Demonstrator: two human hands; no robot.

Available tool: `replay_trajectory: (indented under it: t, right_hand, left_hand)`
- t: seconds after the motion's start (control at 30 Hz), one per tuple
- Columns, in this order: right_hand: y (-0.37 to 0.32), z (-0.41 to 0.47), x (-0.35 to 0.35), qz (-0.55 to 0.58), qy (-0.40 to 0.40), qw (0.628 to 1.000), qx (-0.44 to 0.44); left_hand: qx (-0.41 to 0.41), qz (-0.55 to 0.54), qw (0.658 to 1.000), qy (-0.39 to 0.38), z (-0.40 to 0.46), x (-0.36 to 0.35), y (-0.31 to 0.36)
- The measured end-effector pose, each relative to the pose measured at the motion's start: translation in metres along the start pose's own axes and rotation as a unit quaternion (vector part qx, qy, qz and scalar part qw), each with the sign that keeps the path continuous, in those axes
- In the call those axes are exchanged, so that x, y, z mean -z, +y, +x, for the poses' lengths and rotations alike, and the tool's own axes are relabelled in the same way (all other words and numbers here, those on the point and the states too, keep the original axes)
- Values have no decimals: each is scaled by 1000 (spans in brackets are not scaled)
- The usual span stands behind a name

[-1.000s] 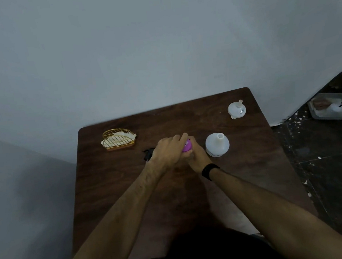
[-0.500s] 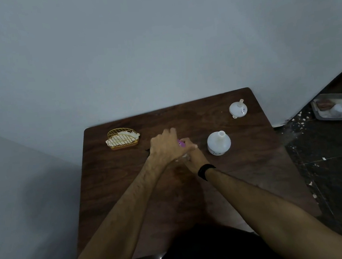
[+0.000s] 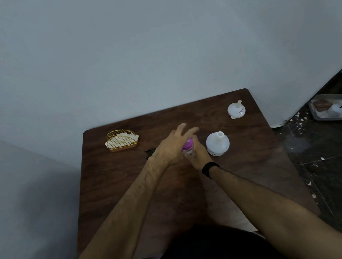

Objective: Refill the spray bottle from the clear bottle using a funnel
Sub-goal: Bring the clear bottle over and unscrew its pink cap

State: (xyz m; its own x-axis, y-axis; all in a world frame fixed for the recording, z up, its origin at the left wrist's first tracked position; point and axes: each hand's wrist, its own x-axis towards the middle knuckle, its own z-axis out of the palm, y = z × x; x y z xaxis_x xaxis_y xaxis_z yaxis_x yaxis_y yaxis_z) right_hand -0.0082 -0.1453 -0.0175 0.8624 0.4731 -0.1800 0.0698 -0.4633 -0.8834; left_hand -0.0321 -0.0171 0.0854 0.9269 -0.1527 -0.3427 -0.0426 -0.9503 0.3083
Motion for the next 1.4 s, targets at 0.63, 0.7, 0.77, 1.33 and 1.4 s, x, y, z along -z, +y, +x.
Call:
replay_trajectory:
  t: [0.63, 0.7, 0.77, 1.33, 1.4]
  right_hand:
    - [-1, 0, 4, -11, -34, 999, 7]
    - [-2, -2, 1, -15, -43, 999, 12]
    - [1, -3, -4, -19, -40, 999, 23]
    - [-7, -1, -3, 11, -29, 999, -7]
    - [-5, -2, -1, 39, -3, 999, -18]
  left_hand:
    - [138, -17, 988, 62, -1, -17, 12]
    - [185, -21, 980, 75, -2, -20, 13]
    - [212, -5, 973, 94, -5, -20, 12]
    - [83, -92, 983, 135, -13, -26, -18]
    - [122, -123, 972, 160, -17, -31, -30]
